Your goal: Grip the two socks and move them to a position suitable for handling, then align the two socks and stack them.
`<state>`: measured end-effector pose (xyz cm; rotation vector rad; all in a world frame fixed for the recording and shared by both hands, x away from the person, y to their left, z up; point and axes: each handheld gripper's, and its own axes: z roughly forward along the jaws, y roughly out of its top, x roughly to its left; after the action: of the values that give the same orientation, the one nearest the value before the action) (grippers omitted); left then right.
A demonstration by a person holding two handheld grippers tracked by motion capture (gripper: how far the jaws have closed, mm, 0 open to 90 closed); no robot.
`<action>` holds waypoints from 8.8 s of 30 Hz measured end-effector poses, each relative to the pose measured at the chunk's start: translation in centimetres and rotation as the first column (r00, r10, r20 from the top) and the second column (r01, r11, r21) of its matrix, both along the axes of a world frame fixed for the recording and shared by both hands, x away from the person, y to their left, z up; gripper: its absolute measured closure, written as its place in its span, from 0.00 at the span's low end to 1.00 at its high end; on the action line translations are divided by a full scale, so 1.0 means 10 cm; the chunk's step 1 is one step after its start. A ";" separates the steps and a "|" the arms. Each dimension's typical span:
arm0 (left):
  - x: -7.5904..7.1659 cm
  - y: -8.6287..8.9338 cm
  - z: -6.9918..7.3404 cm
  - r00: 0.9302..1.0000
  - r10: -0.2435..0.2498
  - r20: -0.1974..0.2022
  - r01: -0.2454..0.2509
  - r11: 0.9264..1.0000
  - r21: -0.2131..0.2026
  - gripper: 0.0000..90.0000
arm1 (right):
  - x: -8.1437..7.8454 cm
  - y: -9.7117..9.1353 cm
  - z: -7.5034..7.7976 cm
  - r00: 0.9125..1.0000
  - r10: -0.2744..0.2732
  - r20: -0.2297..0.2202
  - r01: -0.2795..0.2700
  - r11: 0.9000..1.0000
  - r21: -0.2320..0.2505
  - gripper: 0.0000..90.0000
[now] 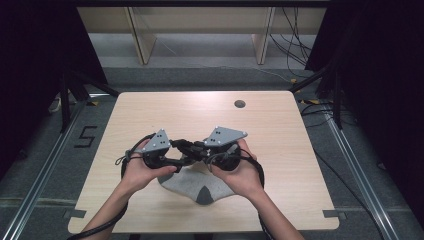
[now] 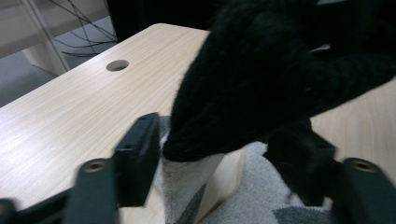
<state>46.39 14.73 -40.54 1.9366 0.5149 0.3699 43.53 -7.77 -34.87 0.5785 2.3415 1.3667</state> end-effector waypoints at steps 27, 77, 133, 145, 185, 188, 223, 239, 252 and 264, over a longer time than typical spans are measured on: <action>0.00 -0.11 0.15 0.999 0.001 -0.035 0.000 0.999 0.032 0.91 | 0.05 -0.12 0.09 1.000 -0.019 0.007 0.019 0.999 0.033 0.84; -0.03 -0.16 1.16 0.929 0.348 -0.127 -0.360 0.929 -0.085 0.91 | 0.11 -0.22 -0.04 0.961 -0.273 0.045 0.270 0.961 0.060 0.50; -0.17 -0.15 1.17 0.980 0.186 -0.072 -0.194 0.974 -0.121 0.72 | 0.33 -0.29 0.13 0.993 -0.115 -0.014 0.116 0.982 0.150 0.94; 0.00 0.24 0.39 0.972 0.132 -0.194 -0.162 0.975 -0.151 0.37 | 0.33 -0.44 0.28 0.995 -0.093 -0.029 0.098 0.969 0.228 0.94; -0.34 -0.04 0.49 0.938 0.075 0.337 -0.210 0.899 0.385 0.91 | 0.61 -0.86 -0.27 0.917 0.054 -0.395 0.100 0.928 0.360 0.79; -0.41 -0.11 0.36 0.923 0.041 0.382 -0.250 0.819 0.516 0.91 | 0.52 -0.89 -0.35 0.917 0.009 -0.398 0.107 0.957 0.269 0.78; -0.21 -0.23 0.41 0.910 0.263 0.321 -0.384 0.826 0.414 0.91 | -0.26 0.31 -0.72 0.929 -0.273 -0.252 0.263 0.962 -0.074 0.83; -0.36 -0.30 0.34 0.930 0.177 0.322 -0.318 0.825 0.467 0.91 | -0.05 -0.44 -0.25 0.960 -0.263 -0.094 0.249 0.958 -0.140 0.93; -0.45 -0.23 0.32 0.933 0.191 0.306 -0.318 0.837 0.446 0.91 | -0.09 -0.46 -0.16 0.966 -0.247 -0.075 0.236 0.963 -0.131 0.93; -0.52 -0.23 0.25 0.932 0.177 0.317 -0.316 0.824 0.471 0.91 | -0.05 -0.46 -0.16 0.977 -0.201 -0.071 0.188 0.970 -0.152 0.93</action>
<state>41.20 12.38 -38.01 2.2889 0.5319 1.0083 42.99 -12.36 -36.45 0.8130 2.3540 1.0946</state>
